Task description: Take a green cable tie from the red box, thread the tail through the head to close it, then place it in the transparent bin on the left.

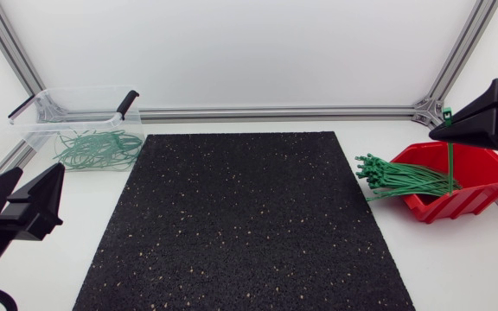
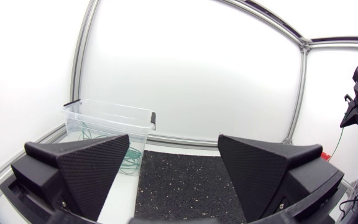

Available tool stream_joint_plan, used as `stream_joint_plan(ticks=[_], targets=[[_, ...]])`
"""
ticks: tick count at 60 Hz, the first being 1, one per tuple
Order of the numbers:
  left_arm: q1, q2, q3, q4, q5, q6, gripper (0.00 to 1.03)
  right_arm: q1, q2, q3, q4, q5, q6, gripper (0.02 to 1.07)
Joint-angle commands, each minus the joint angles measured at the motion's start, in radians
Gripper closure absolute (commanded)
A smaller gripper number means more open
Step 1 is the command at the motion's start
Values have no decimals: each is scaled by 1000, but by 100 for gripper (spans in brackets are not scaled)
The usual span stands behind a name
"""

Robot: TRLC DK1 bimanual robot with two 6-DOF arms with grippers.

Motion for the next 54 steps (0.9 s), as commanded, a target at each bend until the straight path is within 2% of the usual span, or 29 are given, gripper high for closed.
stream_joint_plan(ticks=[1, 17, 23, 32, 38, 43, 54], targets=[[32, 64, 89, -19, 49, -73, 4, 45, 33, 53, -49, -8, 91, 101], [158, 231, 244, -48, 345, -191, 6, 251, 74, 86, -141, 12, 244, 101], [171, 296, 275, -47, 436, -196, 6, 287, 117, 83, -149, 7, 286, 101], [171, 374, 301, -45, 509, -196, 6, 353, 188, 74, -172, -22, 350, 101], [171, 414, 304, -45, 605, -194, 5, 442, 241, 63, -169, -51, 439, 101], [162, 437, 307, -45, 658, -180, 5, 473, 301, 76, -167, -140, 473, 101], [109, 491, 330, -42, 666, -165, 5, 507, 431, 94, -182, -260, 551, 101]])
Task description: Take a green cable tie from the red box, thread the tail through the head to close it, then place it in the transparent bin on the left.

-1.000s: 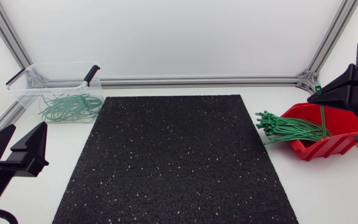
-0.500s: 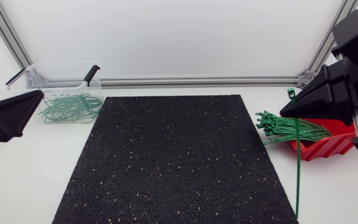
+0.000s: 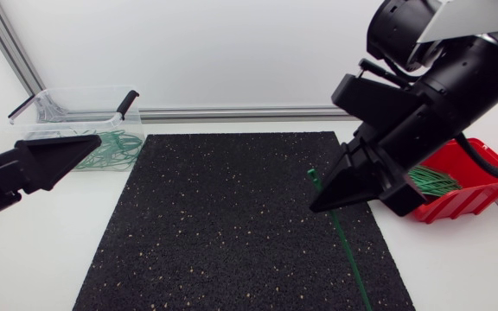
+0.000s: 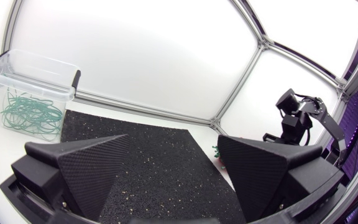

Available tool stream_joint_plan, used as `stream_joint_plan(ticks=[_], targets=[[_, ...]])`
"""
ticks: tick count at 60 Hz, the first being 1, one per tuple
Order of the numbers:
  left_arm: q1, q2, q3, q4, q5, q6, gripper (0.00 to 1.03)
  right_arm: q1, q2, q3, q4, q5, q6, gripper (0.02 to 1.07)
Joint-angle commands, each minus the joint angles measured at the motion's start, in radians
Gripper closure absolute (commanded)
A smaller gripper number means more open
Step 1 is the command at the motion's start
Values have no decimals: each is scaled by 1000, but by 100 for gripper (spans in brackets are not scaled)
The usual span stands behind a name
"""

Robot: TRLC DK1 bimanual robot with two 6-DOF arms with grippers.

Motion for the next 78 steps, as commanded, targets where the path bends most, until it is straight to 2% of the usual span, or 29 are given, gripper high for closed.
stream_joint_plan(ticks=[1, 7, 12, 25, 29, 35, 46, 67, 78], targets=[[-31, 32, 43, 3, 16, 9, 5, 14, 68, 22, -19, -54, 58, 101], [-82, 58, 42, 6, 19, 17, 5, 12, 123, 22, -42, -153, 68, 101], [-124, 78, 40, 20, 21, 18, 7, 12, 160, 22, -33, -197, 41, 101], [-231, 131, 45, 79, 42, 38, 7, -20, 241, 20, 59, -377, 27, 101], [-254, 167, 53, 82, 85, 38, 7, -31, 247, 8, 96, -421, 25, 101], [-306, 203, 59, 113, 105, 38, 6, -45, 252, -21, 148, -479, 25, 101], [-404, 303, 94, 178, 107, 38, 6, -49, 246, -116, 256, -524, -1, 101], [-552, 516, 180, 240, 107, 38, 6, -39, 235, -216, 320, -519, -54, 101], [-590, 584, 195, 247, 108, 58, 6, -48, 239, -198, 325, -530, -48, 101]])
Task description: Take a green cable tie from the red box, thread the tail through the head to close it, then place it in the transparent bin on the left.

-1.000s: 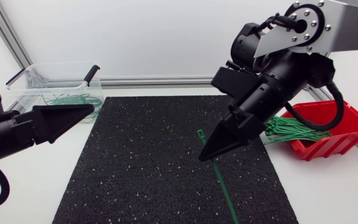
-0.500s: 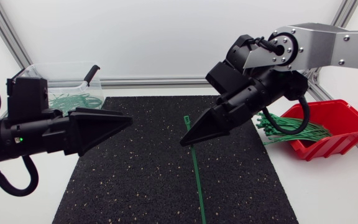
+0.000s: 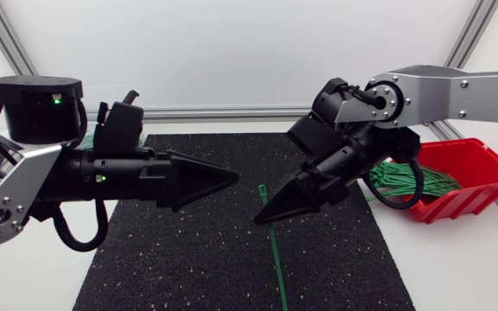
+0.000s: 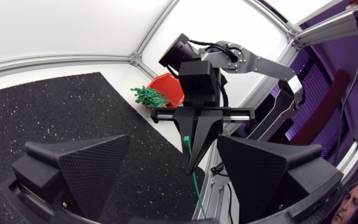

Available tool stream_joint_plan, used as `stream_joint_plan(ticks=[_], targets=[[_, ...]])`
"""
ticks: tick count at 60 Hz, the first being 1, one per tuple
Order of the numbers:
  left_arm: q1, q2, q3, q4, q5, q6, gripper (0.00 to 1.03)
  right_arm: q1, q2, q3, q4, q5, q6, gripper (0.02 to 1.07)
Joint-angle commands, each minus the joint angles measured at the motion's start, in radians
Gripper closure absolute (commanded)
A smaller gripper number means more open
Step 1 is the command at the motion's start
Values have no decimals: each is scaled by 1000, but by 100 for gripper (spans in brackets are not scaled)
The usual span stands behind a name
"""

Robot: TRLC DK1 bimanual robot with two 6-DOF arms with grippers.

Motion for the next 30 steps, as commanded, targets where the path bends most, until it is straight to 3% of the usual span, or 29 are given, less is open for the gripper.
stream_joint_plan(ticks=[1, 9, 18, 21, 26, 30], targets=[[-26, 35, 36, 18, 13, 25, 6, -5, 3, 3, 7, -14, -9, 101], [-64, 64, 47, 27, 13, 27, 6, -2, 3, 9, 7, -31, -7, 101], [-86, 93, 62, 50, 13, 19, 18, -5, 0, 7, 7, -38, -7, 101], [-93, 102, 67, 56, 13, 15, 24, -5, -2, 4, 7, -38, -7, 101], [-105, 112, 70, 77, 14, -4, 45, -6, -6, 3, 7, -38, -7, 101], [-109, 118, 71, 84, 13, -8, 50, -6, -8, 3, 7, -38, -7, 101]])
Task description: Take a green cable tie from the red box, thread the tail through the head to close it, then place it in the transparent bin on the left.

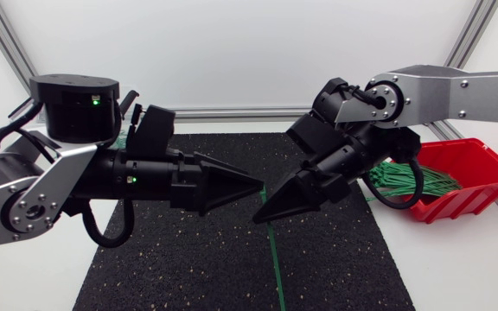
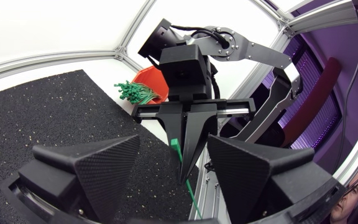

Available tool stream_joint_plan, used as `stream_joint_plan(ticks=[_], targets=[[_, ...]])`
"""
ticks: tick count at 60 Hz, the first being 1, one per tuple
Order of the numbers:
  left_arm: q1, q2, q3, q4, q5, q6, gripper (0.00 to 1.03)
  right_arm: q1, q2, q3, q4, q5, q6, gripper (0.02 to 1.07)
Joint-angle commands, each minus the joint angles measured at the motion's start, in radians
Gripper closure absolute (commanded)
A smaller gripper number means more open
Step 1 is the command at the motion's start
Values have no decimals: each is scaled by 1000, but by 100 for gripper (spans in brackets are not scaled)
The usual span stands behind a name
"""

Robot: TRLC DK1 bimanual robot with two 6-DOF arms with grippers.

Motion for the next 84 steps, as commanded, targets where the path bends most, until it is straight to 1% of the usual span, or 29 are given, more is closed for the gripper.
stream_joint_plan(ticks=[1, 4, 7, 20, 24, 26, 35, 39, 43, 51, 60, 61, 65, 69, 77, 84], targets=[[-13, 22, 27, 19, 12, -22, 52, -6, -7, 3, 7, -10, -6, 101], [-16, 33, 27, 24, 12, -25, 61, -7, -7, 4, 7, -10, -6, 101], [-20, 41, 24, 28, 12, -25, 67, -9, -9, 6, 7, -11, -6, 101], [-28, 47, 18, 28, 12, -34, 68, -10, -14, 7, 14, -13, 6, 101], [-34, 53, 20, 28, 11, -38, 78, -9, -14, 7, 14, -13, 8, 101], [-36, 56, 20, 30, 11, -44, 81, -9, -15, 7, 16, -13, 8, 101], [-53, 59, 13, 31, 8, -47, 81, -9, -17, 6, 16, -13, 10, 101], [-54, 62, 16, 31, 8, -51, 88, -7, -17, 4, 17, -11, 10, 101], [-54, 62, 18, 33, 8, -54, 98, -4, -17, 1, 24, -11, 11, 101], [-54, 59, 13, 38, 4, -57, 100, -1, -17, -2, 28, -8, 17, 101], [-50, 56, 16, 38, 3, -62, 100, 20, -11, -8, 31, -7, 19, 101], [-50, 56, 16, 38, 3, -62, 100, 20, -11, -10, 34, -7, 17, 101], [-45, 55, 18, 38, 3, -65, 100, 22, -14, -16, 37, 1, 19, 90], [-33, 50, 20, 38, 3, -68, 100, 16, -18, -24, 37, 9, 17, 83], [-8, 41, 26, 36, 4, -76, 100, -6, -26, -48, 39, 9, 8, 83], [-4, 39, 26, 35, 6, -76, 100, -15, -41, -60, 37, 10, 3, 83]])
